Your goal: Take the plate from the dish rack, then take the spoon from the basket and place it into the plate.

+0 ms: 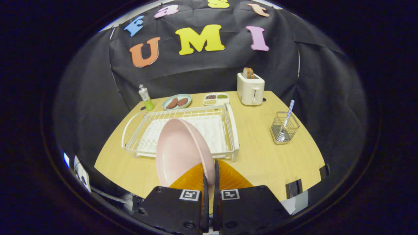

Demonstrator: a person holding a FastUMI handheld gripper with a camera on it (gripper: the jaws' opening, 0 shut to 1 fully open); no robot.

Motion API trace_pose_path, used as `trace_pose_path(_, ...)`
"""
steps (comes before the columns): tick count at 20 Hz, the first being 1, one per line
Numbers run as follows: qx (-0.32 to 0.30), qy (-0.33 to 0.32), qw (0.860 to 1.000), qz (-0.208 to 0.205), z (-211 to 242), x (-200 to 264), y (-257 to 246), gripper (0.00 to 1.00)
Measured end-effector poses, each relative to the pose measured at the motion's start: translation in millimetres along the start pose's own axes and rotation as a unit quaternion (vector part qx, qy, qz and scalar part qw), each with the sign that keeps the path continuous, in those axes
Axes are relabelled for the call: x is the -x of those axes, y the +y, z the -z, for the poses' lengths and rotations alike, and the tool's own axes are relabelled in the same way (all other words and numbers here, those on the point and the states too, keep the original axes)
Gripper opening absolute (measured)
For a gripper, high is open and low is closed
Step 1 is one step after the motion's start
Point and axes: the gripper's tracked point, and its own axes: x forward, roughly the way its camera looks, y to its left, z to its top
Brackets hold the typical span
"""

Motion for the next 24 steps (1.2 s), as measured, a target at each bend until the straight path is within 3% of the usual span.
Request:
trace_pose_path(7,-0.021,0.032,0.999,0.003,59,-32,-17,0.11)
trace_pose_path(12,-0.034,0.045,0.998,-0.015,68,-31,-25,0.13)
trace_pose_path(18,-0.027,0.021,0.999,0.017,68,-38,-57,0.18)
trace_pose_path(20,-0.03,0.009,0.999,0.007,65,-39,-60,0.19)
trace_pose_path(24,-0.033,-0.031,0.999,-0.001,49,-33,-77,0.5)
